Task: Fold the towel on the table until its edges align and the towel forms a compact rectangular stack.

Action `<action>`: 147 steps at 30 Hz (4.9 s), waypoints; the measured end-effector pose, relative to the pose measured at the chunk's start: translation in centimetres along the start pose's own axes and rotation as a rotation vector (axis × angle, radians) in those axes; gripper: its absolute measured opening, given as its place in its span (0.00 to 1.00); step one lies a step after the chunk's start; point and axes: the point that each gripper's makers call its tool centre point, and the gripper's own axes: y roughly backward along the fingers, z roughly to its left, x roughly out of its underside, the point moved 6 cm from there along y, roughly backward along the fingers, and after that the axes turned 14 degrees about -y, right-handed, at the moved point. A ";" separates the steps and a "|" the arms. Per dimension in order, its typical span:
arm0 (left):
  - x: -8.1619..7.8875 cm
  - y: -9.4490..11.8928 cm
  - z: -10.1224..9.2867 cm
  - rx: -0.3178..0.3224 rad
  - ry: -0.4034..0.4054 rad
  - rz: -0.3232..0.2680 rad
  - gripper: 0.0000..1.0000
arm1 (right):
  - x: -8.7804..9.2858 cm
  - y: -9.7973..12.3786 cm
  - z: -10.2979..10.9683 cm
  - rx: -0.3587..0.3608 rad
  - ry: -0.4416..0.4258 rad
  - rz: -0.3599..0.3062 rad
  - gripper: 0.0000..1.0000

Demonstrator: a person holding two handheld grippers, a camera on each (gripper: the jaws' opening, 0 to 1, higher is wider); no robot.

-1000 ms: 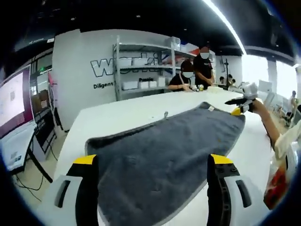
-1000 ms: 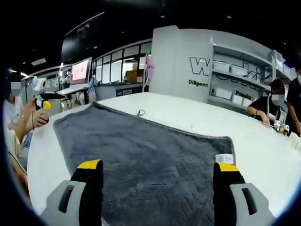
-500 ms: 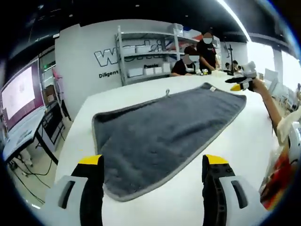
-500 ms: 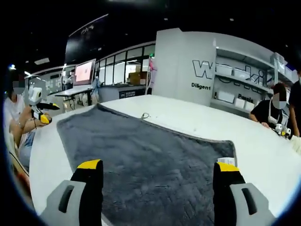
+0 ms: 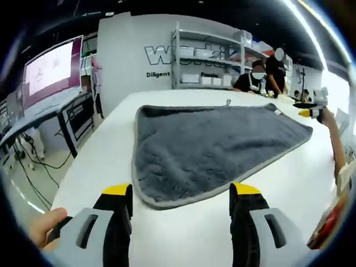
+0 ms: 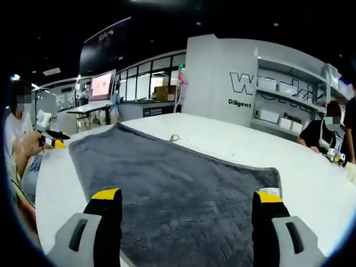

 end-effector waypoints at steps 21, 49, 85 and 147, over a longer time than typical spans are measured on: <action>1.7 -1.5 1.6 -0.115 0.084 0.026 0.29 | -0.4 0.4 0.0 0.000 -0.006 -0.029 0.99; -1.8 -1.3 1.6 -0.153 0.014 -0.073 0.02 | -1.0 0.9 0.0 -0.004 -0.013 -0.054 0.99; -13.1 -7.4 -11.3 0.239 -0.107 -0.314 0.02 | 0.1 0.4 0.3 -0.021 -0.016 -0.008 0.99; -23.9 -14.9 -37.5 0.829 -0.280 -0.358 0.02 | -1.9 4.3 -6.9 0.233 -0.158 -0.138 0.99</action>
